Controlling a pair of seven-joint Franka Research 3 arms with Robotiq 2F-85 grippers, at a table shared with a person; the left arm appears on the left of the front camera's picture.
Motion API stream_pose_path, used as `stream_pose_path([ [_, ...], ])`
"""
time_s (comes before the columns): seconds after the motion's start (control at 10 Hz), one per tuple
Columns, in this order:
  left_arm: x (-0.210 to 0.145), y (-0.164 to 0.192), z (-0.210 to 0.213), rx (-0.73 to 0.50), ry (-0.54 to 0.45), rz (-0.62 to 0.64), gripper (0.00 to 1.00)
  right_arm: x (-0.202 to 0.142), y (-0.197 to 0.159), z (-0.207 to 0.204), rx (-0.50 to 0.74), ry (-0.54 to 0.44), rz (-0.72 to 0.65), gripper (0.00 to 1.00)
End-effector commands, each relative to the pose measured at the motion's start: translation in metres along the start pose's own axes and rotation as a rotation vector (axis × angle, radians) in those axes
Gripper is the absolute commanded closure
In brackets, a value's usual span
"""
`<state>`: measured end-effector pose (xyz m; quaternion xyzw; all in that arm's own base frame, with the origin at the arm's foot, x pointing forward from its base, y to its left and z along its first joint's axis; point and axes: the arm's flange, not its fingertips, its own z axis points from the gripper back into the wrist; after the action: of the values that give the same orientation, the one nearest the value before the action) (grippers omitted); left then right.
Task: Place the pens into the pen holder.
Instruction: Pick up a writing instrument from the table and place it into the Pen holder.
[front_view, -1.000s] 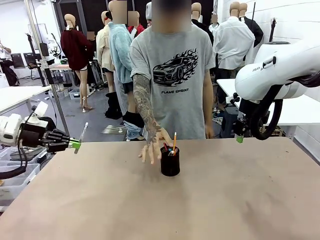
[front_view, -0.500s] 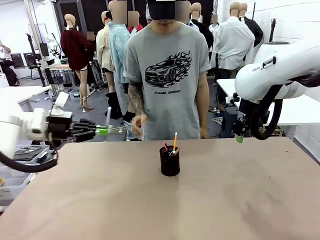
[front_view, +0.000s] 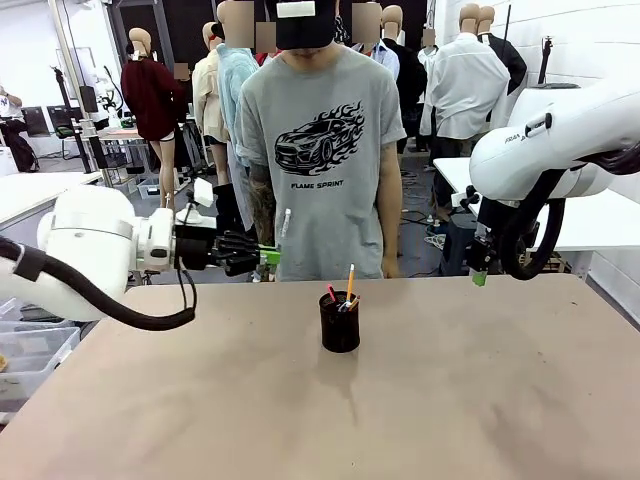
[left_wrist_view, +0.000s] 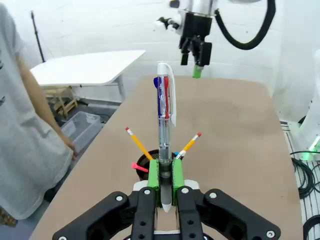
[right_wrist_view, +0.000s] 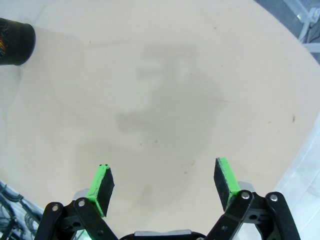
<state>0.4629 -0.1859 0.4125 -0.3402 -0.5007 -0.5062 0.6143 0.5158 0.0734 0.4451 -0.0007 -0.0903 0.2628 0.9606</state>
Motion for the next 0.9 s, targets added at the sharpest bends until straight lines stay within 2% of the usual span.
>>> stream_pose_path([
  [0.0,0.002,-0.001,0.018,-0.1,-0.075,-0.014,1.0,0.001,0.0,-0.002,0.005,-0.007,-0.006,0.0],
  [0.1,0.0,0.0,0.0,0.0,0.0,0.0,1.0,0.001,0.0,-0.002,0.005,-0.007,-0.006,0.0],
  [0.2,-0.008,0.001,-0.011,-0.032,-0.058,-0.062,1.0,0.001,0.0,-0.002,0.005,-0.007,-0.006,0.0],
  [0.4,-0.016,0.013,-0.042,-0.105,-0.14,-0.051,1.0,0.001,0.0,-0.002,0.005,-0.007,-0.006,0.0],
  [0.8,-0.028,0.045,-0.108,-0.238,-0.098,0.008,1.0,0.001,0.0,-0.002,0.005,-0.007,-0.006,0.0],
])
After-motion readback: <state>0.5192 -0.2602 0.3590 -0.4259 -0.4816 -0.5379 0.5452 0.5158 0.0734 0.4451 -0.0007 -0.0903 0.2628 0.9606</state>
